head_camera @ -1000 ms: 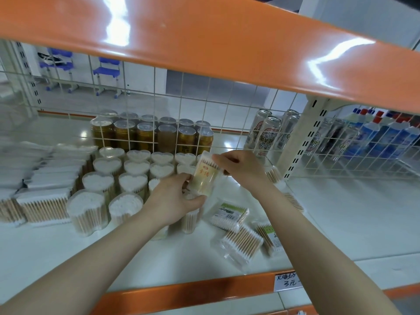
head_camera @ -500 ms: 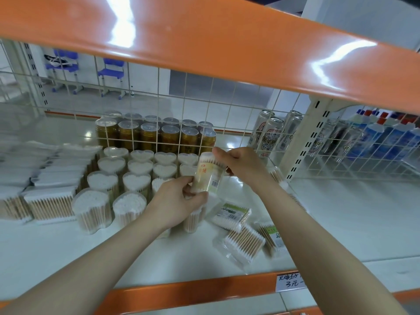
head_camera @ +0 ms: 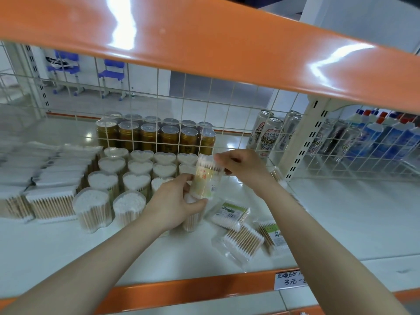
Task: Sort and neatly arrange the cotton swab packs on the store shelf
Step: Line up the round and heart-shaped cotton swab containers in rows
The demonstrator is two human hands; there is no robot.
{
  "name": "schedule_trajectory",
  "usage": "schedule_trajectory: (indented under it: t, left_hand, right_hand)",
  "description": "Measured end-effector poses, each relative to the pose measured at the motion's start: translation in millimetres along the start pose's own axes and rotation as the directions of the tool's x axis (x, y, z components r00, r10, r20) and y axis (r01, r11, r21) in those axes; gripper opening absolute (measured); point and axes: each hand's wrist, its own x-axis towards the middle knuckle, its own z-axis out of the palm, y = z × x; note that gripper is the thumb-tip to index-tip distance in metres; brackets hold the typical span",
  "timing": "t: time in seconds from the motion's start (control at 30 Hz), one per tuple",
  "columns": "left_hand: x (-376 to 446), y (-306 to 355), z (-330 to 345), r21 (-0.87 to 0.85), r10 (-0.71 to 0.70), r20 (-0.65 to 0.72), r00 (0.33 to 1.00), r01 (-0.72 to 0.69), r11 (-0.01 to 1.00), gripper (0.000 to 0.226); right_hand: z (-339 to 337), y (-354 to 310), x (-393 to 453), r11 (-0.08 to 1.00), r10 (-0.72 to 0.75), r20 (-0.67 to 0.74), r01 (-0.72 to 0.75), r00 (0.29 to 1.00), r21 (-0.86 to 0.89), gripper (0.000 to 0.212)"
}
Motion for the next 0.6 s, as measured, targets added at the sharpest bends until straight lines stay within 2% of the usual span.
schedule_trajectory:
  t: [0.2,0.37,0.47,0.6]
  left_hand:
    - [2,1,1,0.072,0.026,0.000,1.000,-0.026,0.997,0.063]
    - [5,4,5,0.113,0.033,0.006,0.999,-0.033,0.993,0.064]
    - [7,4,9,0.138,0.038,0.027,0.999,-0.041,0.990,0.069]
    - [6,1,7,0.293,0.048,0.079,0.996,-0.069,0.954,0.080]
  right_hand:
    - [-3,3,-1,1.000,0.001,0.029,-0.001,1.000,0.031,0.003]
    - [-10,7,-2,1.000,0.017,0.046,-0.018,0.999,0.018,0.032]
    - [-13,11,-2,1.000,0.030,0.017,-0.030,0.999,-0.008,0.036]
    - [-16,21,0,0.994,0.072,-0.031,-0.074,0.997,-0.075,0.043]
